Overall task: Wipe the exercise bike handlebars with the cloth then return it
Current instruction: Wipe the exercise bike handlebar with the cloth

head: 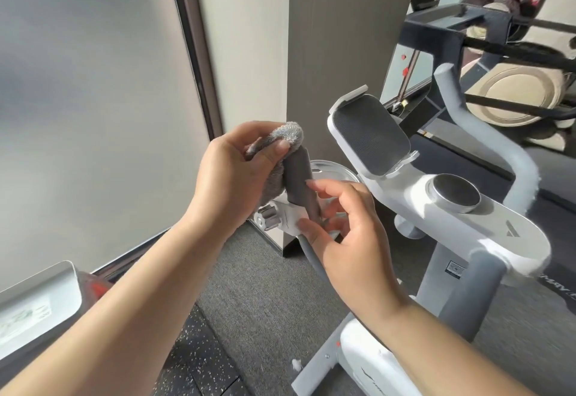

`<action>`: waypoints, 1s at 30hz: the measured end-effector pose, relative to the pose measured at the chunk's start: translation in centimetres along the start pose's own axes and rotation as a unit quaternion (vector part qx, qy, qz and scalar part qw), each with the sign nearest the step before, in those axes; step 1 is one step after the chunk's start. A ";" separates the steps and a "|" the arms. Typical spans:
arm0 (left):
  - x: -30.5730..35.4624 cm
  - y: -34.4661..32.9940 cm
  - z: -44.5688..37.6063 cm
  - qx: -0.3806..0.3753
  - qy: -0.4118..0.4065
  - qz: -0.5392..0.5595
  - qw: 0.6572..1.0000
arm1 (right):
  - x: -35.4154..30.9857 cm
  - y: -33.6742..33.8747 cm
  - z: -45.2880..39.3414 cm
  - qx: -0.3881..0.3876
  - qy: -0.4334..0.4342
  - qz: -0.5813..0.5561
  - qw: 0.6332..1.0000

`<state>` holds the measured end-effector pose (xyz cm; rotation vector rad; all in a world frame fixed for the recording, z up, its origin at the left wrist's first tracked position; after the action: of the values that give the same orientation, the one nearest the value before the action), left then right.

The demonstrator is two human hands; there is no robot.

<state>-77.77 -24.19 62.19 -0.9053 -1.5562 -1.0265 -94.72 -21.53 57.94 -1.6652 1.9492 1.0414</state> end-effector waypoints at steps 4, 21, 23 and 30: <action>-1.8 0.4 1.9 0.042 0.018 0.008 0.999 | 0.4 0.1 0.0 0.008 -0.010 0.002 1.000; 5.8 -5.7 3.7 -0.122 -0.330 -0.393 0.849 | 1.4 0.0 0.3 0.028 -0.083 -0.065 0.994; 5.1 -4.1 4.3 -0.084 -0.314 -0.352 0.878 | 1.4 0.1 0.4 0.037 -0.062 -0.069 0.995; 2.0 -0.8 7.3 -0.056 -0.256 -0.311 0.914 | 0.9 0.2 0.3 0.033 -0.037 -0.046 0.998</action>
<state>-81.33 -17.57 63.19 -0.8060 -2.3426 -1.4038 -95.21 -21.91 57.16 -1.6409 1.8224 0.9806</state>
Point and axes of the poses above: each hand's wrist, its own z-axis away from the middle knuckle, its own y-axis out of the back of the hand, x = y × z, the point moved 10 cm from there along -z, towards the middle knuckle, and after that the axes turned 13 degrees about y, right-handed, at the moved point
